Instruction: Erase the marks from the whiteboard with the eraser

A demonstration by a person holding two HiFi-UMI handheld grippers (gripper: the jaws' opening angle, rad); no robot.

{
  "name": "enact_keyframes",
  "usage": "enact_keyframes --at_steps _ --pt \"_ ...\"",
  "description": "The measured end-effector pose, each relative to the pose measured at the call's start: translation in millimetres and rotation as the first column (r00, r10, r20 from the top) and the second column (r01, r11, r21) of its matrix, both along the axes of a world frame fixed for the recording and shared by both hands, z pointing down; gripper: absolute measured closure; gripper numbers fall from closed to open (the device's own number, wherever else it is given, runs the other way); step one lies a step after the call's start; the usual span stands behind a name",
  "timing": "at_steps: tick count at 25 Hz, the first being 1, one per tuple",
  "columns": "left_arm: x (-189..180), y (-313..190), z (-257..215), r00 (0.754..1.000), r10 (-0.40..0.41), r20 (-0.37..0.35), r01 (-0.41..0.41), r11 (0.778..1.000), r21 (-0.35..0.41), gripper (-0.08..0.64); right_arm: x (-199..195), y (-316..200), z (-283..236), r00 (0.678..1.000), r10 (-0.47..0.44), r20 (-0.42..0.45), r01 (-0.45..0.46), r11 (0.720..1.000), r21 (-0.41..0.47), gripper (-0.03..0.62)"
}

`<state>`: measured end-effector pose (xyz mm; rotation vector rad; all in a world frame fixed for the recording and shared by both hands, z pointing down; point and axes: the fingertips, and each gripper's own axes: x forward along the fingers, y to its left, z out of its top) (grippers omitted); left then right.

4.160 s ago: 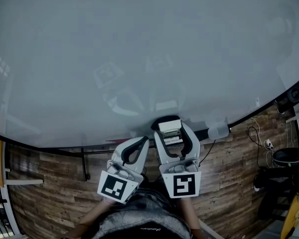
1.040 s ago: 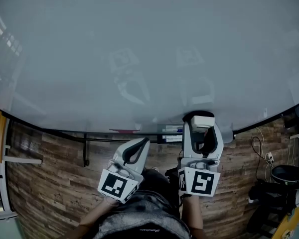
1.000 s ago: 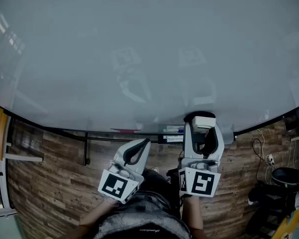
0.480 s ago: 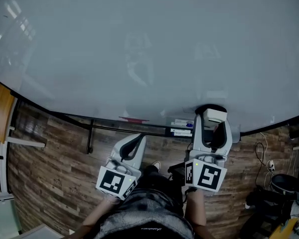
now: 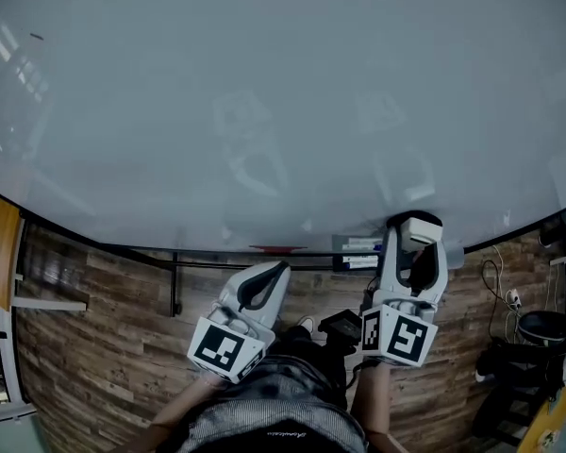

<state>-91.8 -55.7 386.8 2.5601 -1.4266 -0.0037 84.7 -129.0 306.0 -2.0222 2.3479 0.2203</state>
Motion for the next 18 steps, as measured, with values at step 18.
enact_keyframes --at_steps 18 --pt "-101.0 19.5 11.6 0.999 0.013 -0.03 -0.013 1.0 -0.005 0.556 -102.3 27.0 -8.6 1.0 0.018 -0.024 -0.017 1.0 0.014 0.331"
